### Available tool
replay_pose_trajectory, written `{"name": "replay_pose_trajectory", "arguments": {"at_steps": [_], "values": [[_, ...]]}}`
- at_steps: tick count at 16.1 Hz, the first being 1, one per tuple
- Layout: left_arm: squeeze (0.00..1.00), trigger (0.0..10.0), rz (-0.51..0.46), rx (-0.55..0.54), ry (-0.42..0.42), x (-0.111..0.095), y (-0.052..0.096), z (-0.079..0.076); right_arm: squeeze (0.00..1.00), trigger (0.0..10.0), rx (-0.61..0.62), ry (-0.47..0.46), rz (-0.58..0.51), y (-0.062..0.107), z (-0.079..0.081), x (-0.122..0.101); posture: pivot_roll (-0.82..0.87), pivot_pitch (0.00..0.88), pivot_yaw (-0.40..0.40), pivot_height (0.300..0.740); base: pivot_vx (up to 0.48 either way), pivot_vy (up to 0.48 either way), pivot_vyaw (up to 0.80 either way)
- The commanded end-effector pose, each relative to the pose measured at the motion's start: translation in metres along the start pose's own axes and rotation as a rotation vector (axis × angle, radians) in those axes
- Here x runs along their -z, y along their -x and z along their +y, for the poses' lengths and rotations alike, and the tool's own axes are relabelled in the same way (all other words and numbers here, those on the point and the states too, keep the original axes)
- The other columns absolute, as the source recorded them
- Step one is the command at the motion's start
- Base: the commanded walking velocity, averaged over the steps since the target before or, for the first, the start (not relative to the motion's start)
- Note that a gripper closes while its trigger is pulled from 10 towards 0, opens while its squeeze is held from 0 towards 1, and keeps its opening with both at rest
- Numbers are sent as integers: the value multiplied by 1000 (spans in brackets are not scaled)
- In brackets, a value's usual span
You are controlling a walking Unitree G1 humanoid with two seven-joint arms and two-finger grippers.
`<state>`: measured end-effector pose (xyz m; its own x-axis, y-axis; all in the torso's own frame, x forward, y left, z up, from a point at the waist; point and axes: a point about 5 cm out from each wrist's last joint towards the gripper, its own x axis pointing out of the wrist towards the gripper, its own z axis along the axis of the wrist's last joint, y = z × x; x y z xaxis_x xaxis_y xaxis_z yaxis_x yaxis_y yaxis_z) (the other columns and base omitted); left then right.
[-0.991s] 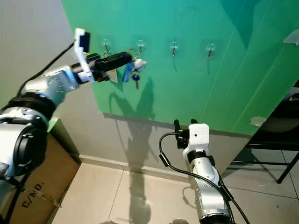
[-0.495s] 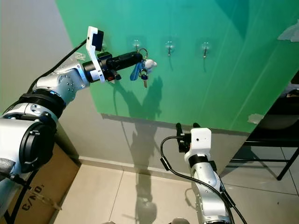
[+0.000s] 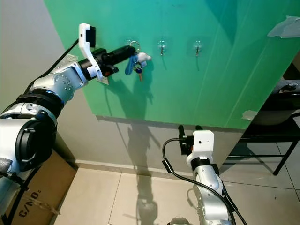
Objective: Hang keys on a hook
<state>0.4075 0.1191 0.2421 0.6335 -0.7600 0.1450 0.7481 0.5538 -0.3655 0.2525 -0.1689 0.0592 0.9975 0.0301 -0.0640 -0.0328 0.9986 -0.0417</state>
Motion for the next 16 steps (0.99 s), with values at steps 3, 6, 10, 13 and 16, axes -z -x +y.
{"name": "replay_pose_trajectory", "arguments": {"at_steps": [3,6,10,13,16], "values": [[0,10000,-57,-56,26,-12,6,6,0,10000,-2,-4,1,1,2,-2,-288,0,134,740,0,0,0],[0,10000,-68,-64,58,-9,12,11,0,10000,-9,-4,11,1,3,-1,-280,0,126,740,0,0,0],[0,10000,-59,-63,90,0,15,13,0,10000,-20,-1,15,-1,4,-2,-274,0,121,740,0,0,0],[0,10000,14,18,-28,8,9,5,0,10000,-24,1,20,-1,5,-1,-274,0,121,740,0,0,0],[0,10000,14,198,-119,-2,-7,-17,0,10000,-22,5,23,0,4,0,-277,0,120,740,0,0,0]]}}
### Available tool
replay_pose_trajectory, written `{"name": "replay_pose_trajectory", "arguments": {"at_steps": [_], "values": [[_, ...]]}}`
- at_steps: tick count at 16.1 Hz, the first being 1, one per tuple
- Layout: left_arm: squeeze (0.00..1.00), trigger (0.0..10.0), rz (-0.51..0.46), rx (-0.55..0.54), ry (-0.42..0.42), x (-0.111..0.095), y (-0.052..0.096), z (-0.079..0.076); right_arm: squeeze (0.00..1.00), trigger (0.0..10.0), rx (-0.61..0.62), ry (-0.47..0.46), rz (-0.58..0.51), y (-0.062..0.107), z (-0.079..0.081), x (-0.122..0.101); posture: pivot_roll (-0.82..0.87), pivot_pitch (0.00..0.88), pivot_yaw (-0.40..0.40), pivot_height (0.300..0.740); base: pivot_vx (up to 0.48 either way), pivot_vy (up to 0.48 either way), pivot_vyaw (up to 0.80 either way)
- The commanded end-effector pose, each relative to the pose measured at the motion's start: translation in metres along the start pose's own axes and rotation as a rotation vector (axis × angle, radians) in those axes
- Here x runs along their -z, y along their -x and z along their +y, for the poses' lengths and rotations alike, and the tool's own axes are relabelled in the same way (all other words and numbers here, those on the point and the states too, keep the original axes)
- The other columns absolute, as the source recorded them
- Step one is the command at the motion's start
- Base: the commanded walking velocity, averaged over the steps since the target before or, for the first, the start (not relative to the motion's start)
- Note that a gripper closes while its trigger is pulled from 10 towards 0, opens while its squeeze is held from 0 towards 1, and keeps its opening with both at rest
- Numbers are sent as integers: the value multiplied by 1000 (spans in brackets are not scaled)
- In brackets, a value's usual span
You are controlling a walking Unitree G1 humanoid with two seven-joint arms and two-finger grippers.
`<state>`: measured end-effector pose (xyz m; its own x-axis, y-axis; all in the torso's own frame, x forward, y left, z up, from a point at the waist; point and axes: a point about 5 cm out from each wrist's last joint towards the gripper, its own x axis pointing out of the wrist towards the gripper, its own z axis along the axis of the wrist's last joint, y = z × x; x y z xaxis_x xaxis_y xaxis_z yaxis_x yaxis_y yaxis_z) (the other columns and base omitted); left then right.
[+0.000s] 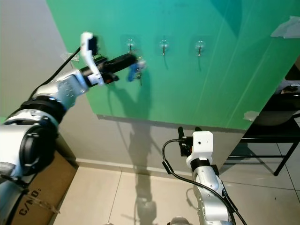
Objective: Hang keys on a hook
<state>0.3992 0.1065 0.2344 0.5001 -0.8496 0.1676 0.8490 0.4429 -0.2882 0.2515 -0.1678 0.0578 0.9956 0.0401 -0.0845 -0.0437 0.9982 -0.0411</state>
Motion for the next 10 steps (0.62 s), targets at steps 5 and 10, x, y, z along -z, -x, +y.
{"name": "replay_pose_trajectory", "arguments": {"at_steps": [5,10], "values": [[0,10000,-2,49,-61,-19,-7,-6,0,10000,-18,9,6,-3,4,0,-275,0,124,740,0,0,0],[0,10000,-27,-101,28,-12,8,9,0,10000,-19,6,9,-1,3,1,-277,0,120,740,0,0,0]]}}
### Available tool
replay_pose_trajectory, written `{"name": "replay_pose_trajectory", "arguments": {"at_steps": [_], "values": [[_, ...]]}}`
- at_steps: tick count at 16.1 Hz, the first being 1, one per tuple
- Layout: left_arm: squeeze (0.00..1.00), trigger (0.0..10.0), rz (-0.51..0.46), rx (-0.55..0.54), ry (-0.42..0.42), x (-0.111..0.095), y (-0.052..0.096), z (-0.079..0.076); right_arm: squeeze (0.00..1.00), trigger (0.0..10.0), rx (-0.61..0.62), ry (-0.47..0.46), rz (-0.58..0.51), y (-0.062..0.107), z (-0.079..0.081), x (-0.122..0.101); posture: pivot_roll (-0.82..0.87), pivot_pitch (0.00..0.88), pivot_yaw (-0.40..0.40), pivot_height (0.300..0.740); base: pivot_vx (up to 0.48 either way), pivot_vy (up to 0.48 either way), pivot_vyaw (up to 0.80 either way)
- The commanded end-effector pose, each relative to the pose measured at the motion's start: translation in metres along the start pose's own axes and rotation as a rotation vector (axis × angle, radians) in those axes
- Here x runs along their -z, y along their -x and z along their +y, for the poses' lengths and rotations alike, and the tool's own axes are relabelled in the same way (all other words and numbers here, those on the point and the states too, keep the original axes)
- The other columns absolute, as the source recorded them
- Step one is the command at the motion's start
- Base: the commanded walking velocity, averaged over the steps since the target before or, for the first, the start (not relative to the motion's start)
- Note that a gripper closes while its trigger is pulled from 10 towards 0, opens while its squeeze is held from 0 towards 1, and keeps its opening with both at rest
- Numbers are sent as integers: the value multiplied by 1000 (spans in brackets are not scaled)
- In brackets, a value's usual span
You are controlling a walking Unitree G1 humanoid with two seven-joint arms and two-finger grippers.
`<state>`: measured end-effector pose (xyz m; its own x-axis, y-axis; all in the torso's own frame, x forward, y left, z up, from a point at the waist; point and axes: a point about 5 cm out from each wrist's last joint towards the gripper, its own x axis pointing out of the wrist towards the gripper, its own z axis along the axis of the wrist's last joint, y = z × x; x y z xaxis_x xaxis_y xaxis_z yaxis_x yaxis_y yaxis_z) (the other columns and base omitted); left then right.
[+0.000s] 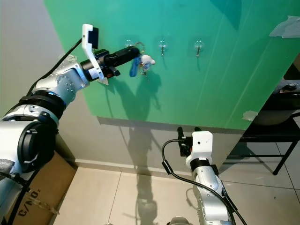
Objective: Hang keys on a hook
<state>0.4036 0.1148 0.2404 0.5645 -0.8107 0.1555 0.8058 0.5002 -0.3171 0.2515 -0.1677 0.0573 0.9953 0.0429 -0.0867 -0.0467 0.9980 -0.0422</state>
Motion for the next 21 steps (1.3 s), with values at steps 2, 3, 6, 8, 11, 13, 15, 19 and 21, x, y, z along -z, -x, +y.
{"name": "replay_pose_trajectory", "arguments": {"at_steps": [2,3,6,8,11,13,15,19,21], "values": [[0,10000,-20,-58,36,0,8,7,0,10000,-15,5,7,0,2,0,-278,0,120,740,0,0,0],[0,10000,-22,-70,47,1,10,9,0,10000,-14,6,7,0,2,0,-278,0,120,740,0,0,0],[0,10000,-50,-117,113,5,16,14,0,10000,-13,4,11,2,2,1,-282,0,119,740,0,0,0],[0,10000,-74,-155,159,7,19,18,0,10000,-15,1,14,2,3,1,-281,0,118,740,0,0,0],[0,10000,-76,-180,185,13,24,21,0,10000,-17,0,17,3,3,2,-276,0,115,740,0,0,0],[0,10000,-72,-204,219,17,27,23,0,10000,-21,-1,20,2,4,2,-273,0,113,740,0,0,0],[0,10000,-55,-222,227,21,28,24,0,10000,-25,-2,22,2,5,2,-272,0,113,740,0,0,0],[0,10000,-17,-190,158,23,25,22,0,10000,-25,-2,25,2,5,3,-275,0,114,740,0,0,0],[0,10000,-26,-181,158,20,23,21,0,10000,-23,-2,26,2,5,3,-277,0,116,740,0,0,0]]}}
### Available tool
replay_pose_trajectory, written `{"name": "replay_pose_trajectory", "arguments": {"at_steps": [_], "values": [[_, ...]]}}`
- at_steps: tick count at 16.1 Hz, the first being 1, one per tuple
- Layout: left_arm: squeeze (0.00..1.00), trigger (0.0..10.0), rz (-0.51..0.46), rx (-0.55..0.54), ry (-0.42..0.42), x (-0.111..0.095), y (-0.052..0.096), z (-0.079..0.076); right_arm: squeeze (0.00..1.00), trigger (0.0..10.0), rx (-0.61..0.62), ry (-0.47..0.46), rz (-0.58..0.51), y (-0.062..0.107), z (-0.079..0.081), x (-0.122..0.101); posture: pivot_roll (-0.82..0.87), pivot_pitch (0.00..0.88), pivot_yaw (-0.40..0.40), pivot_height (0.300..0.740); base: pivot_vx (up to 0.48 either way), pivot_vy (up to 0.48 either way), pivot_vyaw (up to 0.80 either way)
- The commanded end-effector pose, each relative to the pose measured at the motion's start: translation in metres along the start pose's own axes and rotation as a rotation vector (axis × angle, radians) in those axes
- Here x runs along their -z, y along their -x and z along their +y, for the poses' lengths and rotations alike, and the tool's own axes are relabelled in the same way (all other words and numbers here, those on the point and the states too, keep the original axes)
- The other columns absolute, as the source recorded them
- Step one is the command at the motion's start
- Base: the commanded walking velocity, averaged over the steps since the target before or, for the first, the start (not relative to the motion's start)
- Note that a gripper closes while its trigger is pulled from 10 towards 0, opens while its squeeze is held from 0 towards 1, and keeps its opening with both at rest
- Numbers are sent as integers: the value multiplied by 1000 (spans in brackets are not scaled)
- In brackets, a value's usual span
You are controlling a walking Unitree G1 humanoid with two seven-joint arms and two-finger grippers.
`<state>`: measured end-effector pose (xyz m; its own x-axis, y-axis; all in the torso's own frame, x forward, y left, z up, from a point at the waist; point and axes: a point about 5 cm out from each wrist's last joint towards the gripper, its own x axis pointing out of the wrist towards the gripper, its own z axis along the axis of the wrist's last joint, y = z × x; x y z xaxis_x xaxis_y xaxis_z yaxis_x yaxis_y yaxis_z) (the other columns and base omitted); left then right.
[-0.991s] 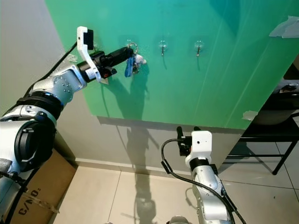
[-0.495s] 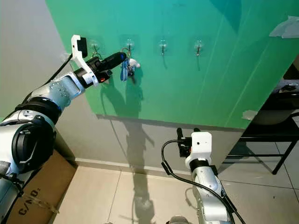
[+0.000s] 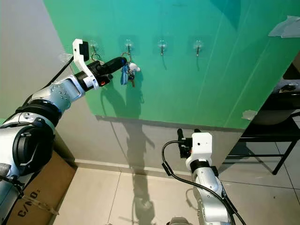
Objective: Hang keys on a hook
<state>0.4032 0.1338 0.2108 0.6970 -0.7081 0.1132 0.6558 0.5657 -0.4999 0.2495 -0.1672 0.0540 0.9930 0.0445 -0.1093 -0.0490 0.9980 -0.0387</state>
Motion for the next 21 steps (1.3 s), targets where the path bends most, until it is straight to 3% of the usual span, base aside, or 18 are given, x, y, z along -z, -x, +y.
{"name": "replay_pose_trajectory", "arguments": {"at_steps": [1,4,10,14,15,16,17,21], "values": [[0,10000,4,2,-22,-3,2,1,0,10000,-21,1,3,1,4,0,-278,0,117,740,0,0,0],[0,10000,51,37,-78,0,-1,-3,0,10000,-18,0,5,1,5,0,-279,0,121,740,0,0,0],[0,10000,56,31,-94,0,0,-2,0,10000,-20,-1,11,2,5,2,-276,0,121,740,0,0,0],[0,10000,49,-174,17,9,7,14,0,10000,-25,-4,17,3,5,3,-278,0,119,740,0,0,0],[0,10000,57,-204,-11,10,9,16,0,10000,-26,-4,18,3,6,3,-279,0,118,740,0,0,0],[0,10000,80,-228,-91,10,9,18,0,10000,-26,-4,20,3,5,3,-279,0,116,740,0,0,0],[1000,10000,79,-227,-114,9,8,17,0,10000,-27,-3,21,3,5,3,-279,0,116,740,0,0,0],[1000,10000,54,-260,-268,-2,4,14,0,10000,-29,-1,22,3,5,2,-279,0,115,740,0,0,0]]}}
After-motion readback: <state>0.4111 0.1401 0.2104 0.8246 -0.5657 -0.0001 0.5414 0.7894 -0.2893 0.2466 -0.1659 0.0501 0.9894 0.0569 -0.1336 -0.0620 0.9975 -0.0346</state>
